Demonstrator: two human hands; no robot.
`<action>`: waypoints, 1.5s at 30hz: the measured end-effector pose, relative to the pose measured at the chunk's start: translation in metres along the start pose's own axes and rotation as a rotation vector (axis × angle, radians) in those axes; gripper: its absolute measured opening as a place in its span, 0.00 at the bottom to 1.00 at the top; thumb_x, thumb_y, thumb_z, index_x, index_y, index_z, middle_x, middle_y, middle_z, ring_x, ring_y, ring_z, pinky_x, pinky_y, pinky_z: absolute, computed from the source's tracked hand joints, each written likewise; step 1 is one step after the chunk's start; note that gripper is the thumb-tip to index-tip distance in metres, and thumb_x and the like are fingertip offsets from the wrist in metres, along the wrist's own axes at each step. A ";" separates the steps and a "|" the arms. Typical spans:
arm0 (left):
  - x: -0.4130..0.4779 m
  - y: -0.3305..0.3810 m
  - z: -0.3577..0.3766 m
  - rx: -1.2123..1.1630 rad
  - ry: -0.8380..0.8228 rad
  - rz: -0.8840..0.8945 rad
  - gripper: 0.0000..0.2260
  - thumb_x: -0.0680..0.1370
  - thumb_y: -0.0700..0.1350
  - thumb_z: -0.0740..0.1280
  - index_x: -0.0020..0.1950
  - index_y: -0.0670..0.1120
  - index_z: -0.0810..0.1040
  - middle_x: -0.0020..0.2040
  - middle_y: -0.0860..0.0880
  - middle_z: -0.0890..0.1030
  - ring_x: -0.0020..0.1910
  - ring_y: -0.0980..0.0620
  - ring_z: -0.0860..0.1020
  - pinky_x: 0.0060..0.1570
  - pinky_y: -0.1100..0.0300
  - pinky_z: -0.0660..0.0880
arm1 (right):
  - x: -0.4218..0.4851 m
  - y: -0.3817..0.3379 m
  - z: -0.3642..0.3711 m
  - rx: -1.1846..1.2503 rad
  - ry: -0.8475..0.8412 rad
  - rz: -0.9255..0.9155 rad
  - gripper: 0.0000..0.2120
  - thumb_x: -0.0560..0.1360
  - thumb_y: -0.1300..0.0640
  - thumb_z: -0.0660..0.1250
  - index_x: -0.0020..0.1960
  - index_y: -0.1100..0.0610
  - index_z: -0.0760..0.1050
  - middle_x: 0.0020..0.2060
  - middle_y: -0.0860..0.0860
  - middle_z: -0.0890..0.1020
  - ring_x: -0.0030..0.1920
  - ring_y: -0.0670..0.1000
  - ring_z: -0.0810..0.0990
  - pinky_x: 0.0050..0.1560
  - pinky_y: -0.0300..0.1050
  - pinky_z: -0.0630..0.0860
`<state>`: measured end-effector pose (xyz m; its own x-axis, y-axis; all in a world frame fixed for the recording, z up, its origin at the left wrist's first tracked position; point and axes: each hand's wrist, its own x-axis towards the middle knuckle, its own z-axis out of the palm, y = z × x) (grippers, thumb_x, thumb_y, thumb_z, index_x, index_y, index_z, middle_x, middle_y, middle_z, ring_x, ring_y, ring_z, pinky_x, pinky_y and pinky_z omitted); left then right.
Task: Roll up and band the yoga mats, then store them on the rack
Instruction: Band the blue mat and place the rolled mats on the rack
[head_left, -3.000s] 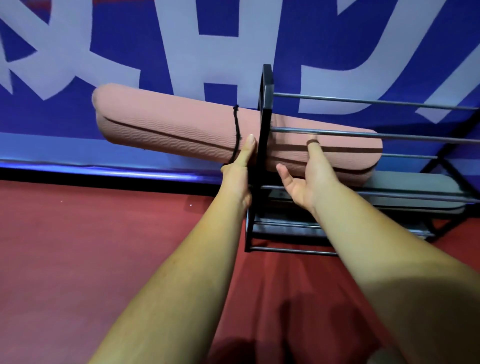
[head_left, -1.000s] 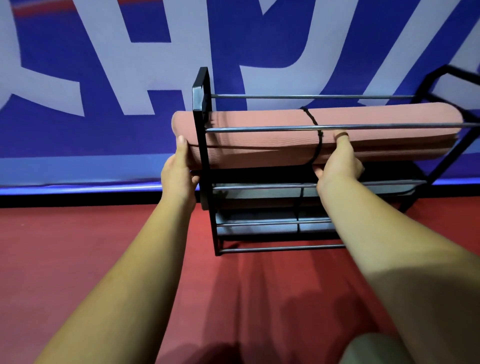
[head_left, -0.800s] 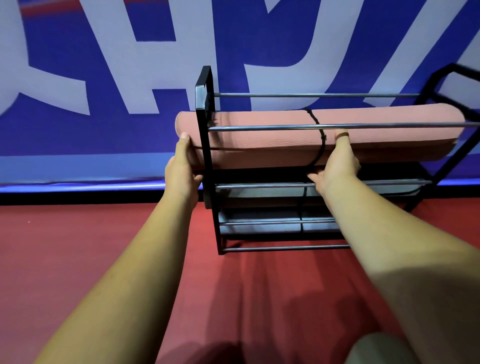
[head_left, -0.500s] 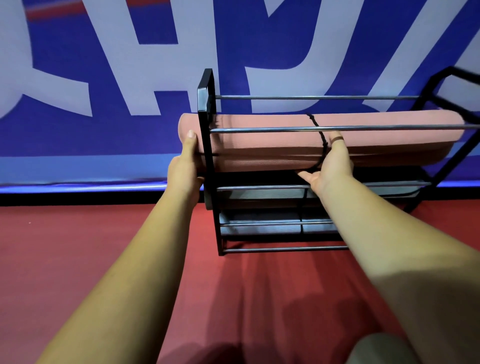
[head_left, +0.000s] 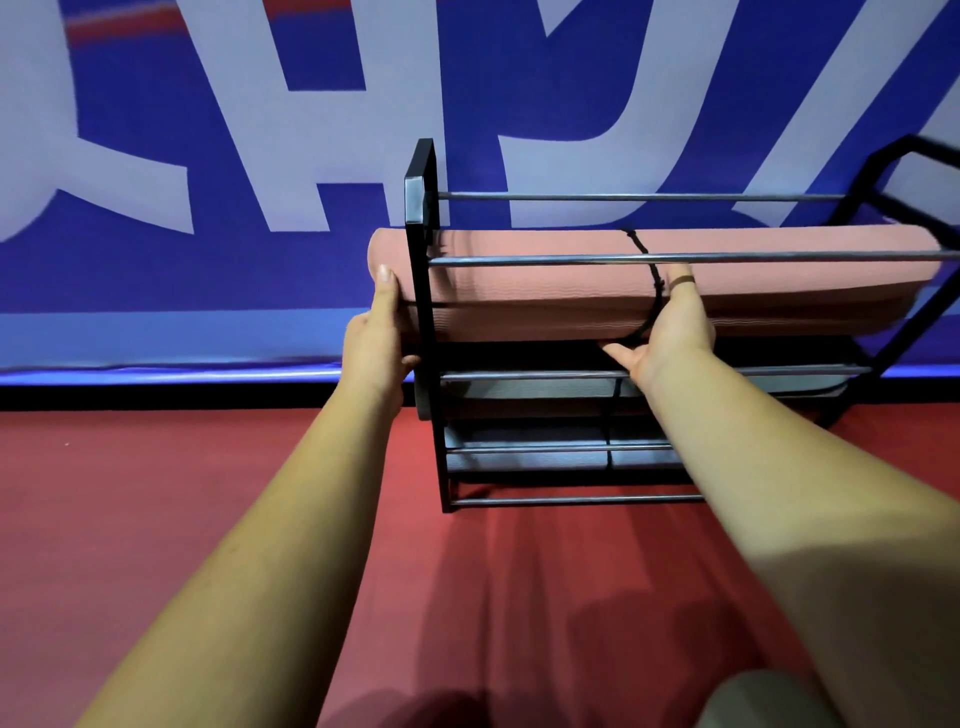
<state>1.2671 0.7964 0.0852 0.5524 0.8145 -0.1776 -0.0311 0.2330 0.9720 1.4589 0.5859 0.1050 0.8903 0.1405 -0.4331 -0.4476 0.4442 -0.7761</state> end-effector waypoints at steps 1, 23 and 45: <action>-0.002 -0.005 0.001 -0.013 0.026 0.003 0.34 0.76 0.76 0.63 0.61 0.47 0.83 0.56 0.49 0.88 0.54 0.46 0.87 0.56 0.47 0.85 | 0.000 0.000 -0.001 -0.002 -0.009 0.005 0.35 0.63 0.35 0.80 0.65 0.46 0.75 0.66 0.52 0.78 0.62 0.63 0.79 0.46 0.72 0.84; -0.103 -0.035 0.243 -0.292 -0.522 -0.445 0.29 0.83 0.51 0.71 0.78 0.38 0.66 0.70 0.32 0.75 0.64 0.41 0.83 0.62 0.54 0.81 | 0.062 -0.106 -0.123 -0.003 0.107 -0.073 0.43 0.74 0.27 0.69 0.81 0.49 0.65 0.78 0.58 0.69 0.62 0.66 0.81 0.64 0.64 0.81; -0.097 -0.067 0.338 -0.509 -0.227 -0.391 0.26 0.76 0.61 0.77 0.70 0.54 0.74 0.71 0.47 0.74 0.75 0.35 0.71 0.72 0.41 0.75 | 0.127 -0.132 -0.130 0.119 0.104 -0.028 0.34 0.65 0.27 0.64 0.68 0.37 0.75 0.66 0.46 0.80 0.61 0.62 0.81 0.54 0.79 0.74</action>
<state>1.4976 0.5223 0.0889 0.7623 0.5007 -0.4103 -0.1511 0.7539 0.6394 1.6203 0.4298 0.0928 0.8861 0.0367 -0.4620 -0.4042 0.5489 -0.7317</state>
